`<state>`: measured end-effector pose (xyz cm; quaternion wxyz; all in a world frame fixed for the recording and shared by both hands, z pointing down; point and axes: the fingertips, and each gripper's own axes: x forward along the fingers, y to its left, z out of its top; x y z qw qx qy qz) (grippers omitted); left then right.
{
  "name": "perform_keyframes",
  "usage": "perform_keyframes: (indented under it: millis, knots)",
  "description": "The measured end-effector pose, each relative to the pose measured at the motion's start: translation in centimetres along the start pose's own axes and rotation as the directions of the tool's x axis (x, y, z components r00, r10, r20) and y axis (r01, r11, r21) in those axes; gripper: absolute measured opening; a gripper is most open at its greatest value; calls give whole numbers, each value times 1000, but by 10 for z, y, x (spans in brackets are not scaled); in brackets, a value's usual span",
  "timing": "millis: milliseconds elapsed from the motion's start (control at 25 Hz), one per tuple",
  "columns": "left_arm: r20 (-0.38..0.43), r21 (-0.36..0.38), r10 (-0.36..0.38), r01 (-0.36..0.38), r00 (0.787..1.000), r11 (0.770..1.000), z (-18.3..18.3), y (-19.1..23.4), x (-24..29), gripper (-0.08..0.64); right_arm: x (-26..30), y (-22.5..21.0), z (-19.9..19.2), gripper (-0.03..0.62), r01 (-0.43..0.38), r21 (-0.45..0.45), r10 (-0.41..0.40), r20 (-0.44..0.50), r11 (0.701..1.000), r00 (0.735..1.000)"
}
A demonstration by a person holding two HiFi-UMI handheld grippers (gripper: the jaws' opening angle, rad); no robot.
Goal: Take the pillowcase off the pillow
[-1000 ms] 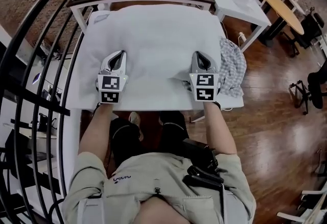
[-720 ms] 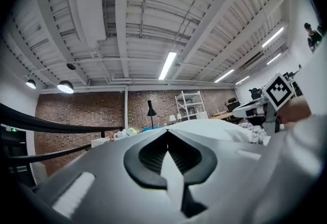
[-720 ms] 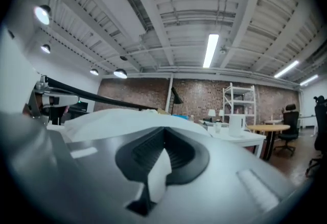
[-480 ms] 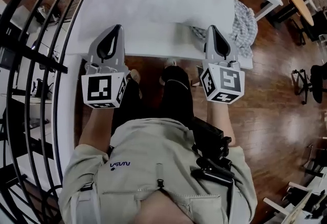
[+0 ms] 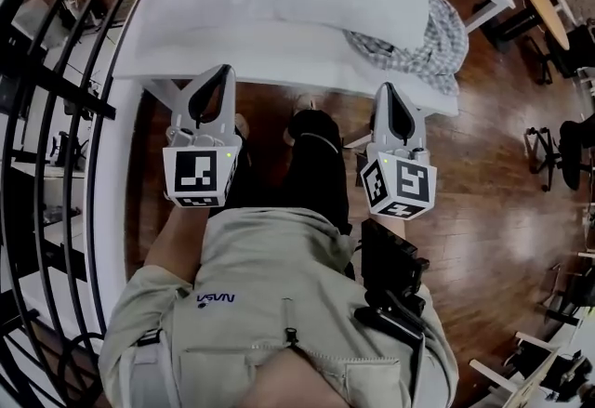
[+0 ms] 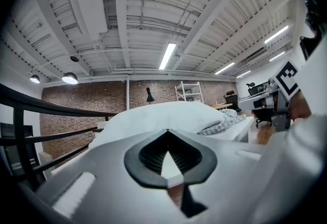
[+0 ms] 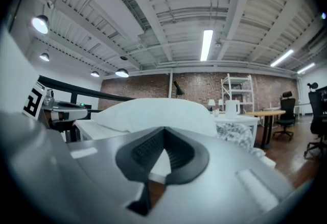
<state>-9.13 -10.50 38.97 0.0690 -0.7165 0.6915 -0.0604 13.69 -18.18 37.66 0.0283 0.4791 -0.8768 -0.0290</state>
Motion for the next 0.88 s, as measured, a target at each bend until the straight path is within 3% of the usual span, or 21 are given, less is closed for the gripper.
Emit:
perform_keyframes:
  millis: [880]
  knots:
    - [-47,-29,4,-5,999,1000,-20,3,3,2,12,-5,-21,2,-13,36,15,-41,999,999]
